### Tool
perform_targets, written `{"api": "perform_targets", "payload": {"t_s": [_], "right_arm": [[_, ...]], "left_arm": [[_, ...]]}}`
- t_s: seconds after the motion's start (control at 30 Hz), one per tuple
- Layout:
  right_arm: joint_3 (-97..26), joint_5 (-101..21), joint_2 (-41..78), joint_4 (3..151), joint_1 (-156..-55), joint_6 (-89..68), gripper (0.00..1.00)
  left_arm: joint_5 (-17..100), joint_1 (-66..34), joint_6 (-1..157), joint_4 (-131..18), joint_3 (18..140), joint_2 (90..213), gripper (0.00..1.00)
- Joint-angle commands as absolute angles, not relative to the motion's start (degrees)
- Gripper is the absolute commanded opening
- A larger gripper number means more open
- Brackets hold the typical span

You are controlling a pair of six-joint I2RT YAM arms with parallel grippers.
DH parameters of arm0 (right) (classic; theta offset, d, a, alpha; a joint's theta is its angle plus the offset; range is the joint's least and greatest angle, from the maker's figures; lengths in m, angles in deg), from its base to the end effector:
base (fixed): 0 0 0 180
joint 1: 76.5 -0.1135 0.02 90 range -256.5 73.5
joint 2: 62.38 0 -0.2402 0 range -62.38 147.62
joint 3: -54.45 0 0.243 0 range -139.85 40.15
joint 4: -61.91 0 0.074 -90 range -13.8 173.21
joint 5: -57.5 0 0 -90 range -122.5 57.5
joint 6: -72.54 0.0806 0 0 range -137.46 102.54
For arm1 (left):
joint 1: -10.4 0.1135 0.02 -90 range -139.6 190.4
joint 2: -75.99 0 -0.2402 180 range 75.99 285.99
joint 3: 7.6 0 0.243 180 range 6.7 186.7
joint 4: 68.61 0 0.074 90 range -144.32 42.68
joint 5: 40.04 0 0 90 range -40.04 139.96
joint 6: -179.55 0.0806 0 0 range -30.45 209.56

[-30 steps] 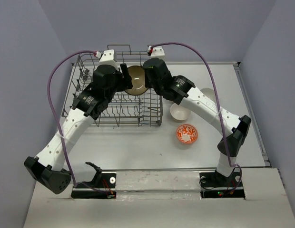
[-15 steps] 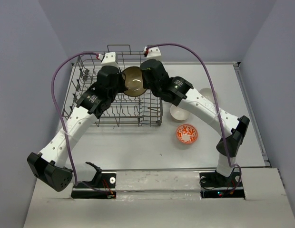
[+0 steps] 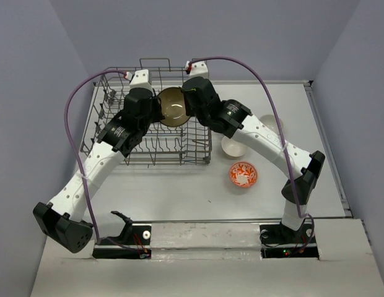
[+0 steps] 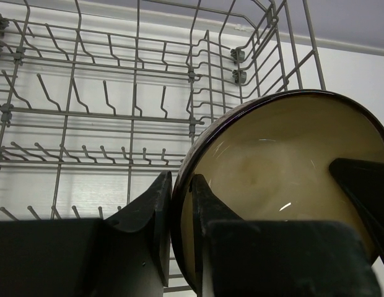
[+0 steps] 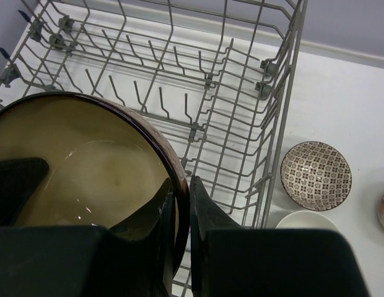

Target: Load the bowls into the dish rack

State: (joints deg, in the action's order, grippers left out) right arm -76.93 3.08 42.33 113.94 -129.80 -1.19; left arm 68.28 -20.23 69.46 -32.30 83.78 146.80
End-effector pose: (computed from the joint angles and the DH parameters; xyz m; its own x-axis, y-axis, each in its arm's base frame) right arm 0.2911 0.3121 0.3951 -0.3404 -0.0754 -0.9373 -0.2526 0.9675 0.0139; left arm 0.2826 -0.1379 0.3849 -0.2959 -0.2037 -0.9332 0.1296 0.9594 -0.2505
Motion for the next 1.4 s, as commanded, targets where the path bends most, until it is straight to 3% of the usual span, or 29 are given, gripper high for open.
{"api": "perform_targets", "payload": {"t_s": [0.0, 0.13, 0.27, 0.47, 0.6, 0.93, 1.17, 1.37], "right_arm": [[-80.09, 3.45, 40.63, 103.98, -130.47, -0.15, 0.01], [-79.21, 3.19, 40.19, 103.36, -130.47, 0.11, 0.02], [-78.50, 2.05, 40.10, 102.75, -130.47, -0.06, 0.13], [-78.24, 1.17, 40.01, 102.31, -130.47, -0.32, 0.41], [-78.15, 0.99, 39.66, 102.31, -130.47, -0.06, 0.49], [-75.43, 4.76, 35.28, 102.40, -130.47, 0.82, 0.60], [-65.95, 9.25, 22.89, 101.52, -130.47, 1.96, 0.65], [-51.91, 16.19, 14.45, 101.34, -130.47, 2.31, 0.68]], "left_arm": [[70.61, -20.18, 68.81, -35.51, 82.90, 142.80, 0.00], [71.05, -20.18, 68.90, -35.77, 83.86, 141.74, 0.00], [71.40, -20.18, 68.90, -35.86, 84.92, 141.74, 0.00], [72.19, -20.27, 68.90, -36.12, 85.54, 142.09, 0.00], [71.93, -20.18, 68.81, -37.44, 85.45, 141.48, 0.00], [73.51, -19.04, 68.73, -38.23, 87.73, 142.96, 0.00], [67.91, -8.69, 66.79, -42.71, 90.10, 146.90, 0.00], [77.27, -2.61, 74.60, -40.78, 107.84, 157.10, 0.00]]}}
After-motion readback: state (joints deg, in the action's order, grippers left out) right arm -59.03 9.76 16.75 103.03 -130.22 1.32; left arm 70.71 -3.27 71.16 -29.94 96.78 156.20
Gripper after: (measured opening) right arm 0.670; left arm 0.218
